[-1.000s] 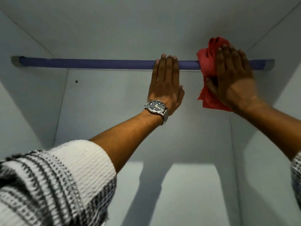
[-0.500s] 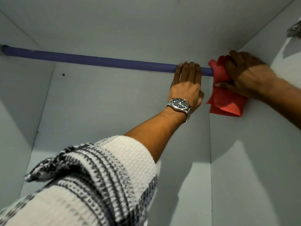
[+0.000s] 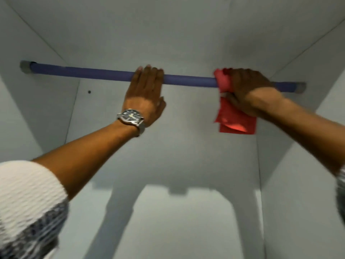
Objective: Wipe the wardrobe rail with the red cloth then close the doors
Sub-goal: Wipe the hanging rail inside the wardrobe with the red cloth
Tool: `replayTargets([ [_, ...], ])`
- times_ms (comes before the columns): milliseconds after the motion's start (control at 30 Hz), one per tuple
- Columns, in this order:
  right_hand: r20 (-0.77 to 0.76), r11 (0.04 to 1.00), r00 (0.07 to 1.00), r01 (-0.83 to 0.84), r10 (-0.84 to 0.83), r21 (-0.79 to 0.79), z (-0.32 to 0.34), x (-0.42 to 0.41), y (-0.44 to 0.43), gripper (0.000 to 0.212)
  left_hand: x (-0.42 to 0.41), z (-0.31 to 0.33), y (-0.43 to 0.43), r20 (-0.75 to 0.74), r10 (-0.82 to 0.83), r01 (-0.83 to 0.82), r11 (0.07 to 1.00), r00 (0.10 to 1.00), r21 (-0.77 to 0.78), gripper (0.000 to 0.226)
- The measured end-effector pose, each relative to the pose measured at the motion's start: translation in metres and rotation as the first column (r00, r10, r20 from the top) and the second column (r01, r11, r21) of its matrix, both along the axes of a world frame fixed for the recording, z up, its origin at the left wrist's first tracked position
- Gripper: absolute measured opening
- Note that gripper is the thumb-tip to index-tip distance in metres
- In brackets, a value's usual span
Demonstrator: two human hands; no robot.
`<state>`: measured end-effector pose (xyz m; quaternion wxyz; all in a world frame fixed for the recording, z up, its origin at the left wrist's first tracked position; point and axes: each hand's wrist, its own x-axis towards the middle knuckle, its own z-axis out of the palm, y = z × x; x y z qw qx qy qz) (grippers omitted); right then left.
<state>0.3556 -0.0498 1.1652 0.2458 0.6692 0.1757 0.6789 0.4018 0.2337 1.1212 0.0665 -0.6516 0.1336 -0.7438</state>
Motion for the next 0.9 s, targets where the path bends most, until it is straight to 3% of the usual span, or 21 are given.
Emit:
replayTargets([
  [100,-0.05,0.997,0.997,0.053,-0.05,0.062,-0.002,0.01,0.058,0.062,0.004,-0.003,0.039,0.043,0.043,-0.041,0.999,0.998,-0.032,0.07],
  [167,-0.062,0.993,0.997,0.054,-0.048,0.101,-0.004,0.015,0.109,0.06,0.003,-0.003,0.062,-0.016,0.074,-0.075,0.994,0.997,-0.074,0.072],
  [433,0.01,0.982,0.997,-0.074,0.073,0.173,-0.004,0.029,0.247,0.043,-0.009,-0.011,0.152,-0.037,0.183,-0.187,0.965,0.982,-0.182,0.064],
  [633,0.04,0.974,0.998,-0.056,0.049,0.22,-0.008,0.032,0.319,0.044,-0.02,-0.013,0.206,-0.057,0.241,-0.247,0.946,0.969,-0.21,0.063],
  [767,0.052,0.976,0.998,-0.038,0.027,0.216,-0.013,0.028,0.365,0.06,-0.03,-0.013,0.227,-0.087,0.261,-0.273,0.94,0.961,-0.202,0.064],
  [900,0.072,0.977,0.995,-0.088,0.076,0.193,-0.015,0.025,0.389,0.047,-0.039,-0.013,0.234,-0.146,0.302,-0.326,0.928,0.942,-0.179,0.062],
])
